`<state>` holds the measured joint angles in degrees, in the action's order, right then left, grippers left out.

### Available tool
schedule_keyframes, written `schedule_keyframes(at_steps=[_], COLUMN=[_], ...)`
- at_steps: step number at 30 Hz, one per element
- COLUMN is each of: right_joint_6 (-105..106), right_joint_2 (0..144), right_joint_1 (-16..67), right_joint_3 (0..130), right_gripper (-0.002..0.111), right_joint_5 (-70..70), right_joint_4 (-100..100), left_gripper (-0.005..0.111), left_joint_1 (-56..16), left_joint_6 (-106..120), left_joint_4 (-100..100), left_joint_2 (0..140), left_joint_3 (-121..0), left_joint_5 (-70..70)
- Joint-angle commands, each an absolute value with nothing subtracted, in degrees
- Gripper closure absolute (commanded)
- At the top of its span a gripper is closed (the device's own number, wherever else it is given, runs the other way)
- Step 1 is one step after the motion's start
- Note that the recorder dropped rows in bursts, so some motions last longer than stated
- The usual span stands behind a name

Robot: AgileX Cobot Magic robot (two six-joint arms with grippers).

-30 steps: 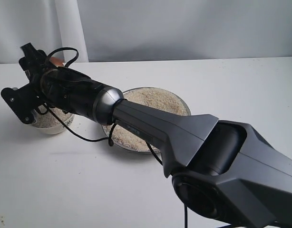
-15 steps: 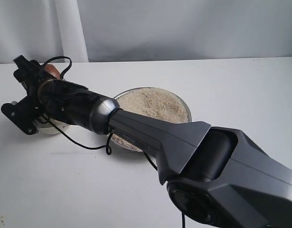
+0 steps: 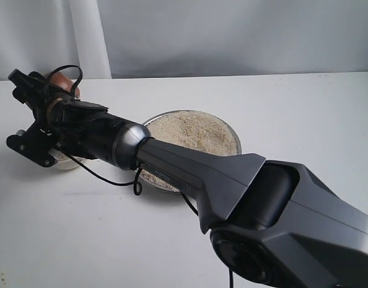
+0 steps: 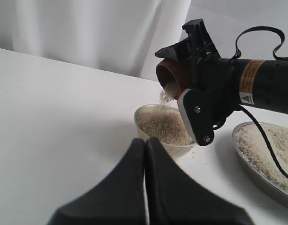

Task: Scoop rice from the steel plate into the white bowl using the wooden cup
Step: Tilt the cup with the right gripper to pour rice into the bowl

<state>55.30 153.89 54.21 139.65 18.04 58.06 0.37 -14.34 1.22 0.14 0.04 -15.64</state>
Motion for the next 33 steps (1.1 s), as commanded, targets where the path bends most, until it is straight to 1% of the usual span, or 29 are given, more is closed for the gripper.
schedule_keyframes(at_steps=[1, 20, 30, 33], right_joint_6=[55.42, 55.47, 56.06, 54.13], right_joint_2=[153.19, 152.23, 148.26, 148.26], right_joint_1=[54.24, 54.25, 54.13, 54.13], right_joint_3=[140.03, 139.81, 132.36, 132.35], right_gripper=[0.108, 0.108, 0.108, 0.108], right_joint_5=[15.68, 17.56, 18.38, 18.69], right_joint_4=[60.1, 62.54, 67.56, 67.09], left_gripper=[0.107, 0.107, 0.107, 0.107], left_joint_1=[0.0, 0.0, 0.0, 0.0], left_joint_6=[-14.55, -14.55, -14.55, -14.55], left_joint_4=[1.02, 1.02, 1.02, 1.02], left_joint_2=[0.0, 0.0, 0.0, 0.0], left_joint_3=[0.0, 0.0, 0.0, 0.0], left_joint_5=[-15.23, -15.23, -15.23, -15.23])
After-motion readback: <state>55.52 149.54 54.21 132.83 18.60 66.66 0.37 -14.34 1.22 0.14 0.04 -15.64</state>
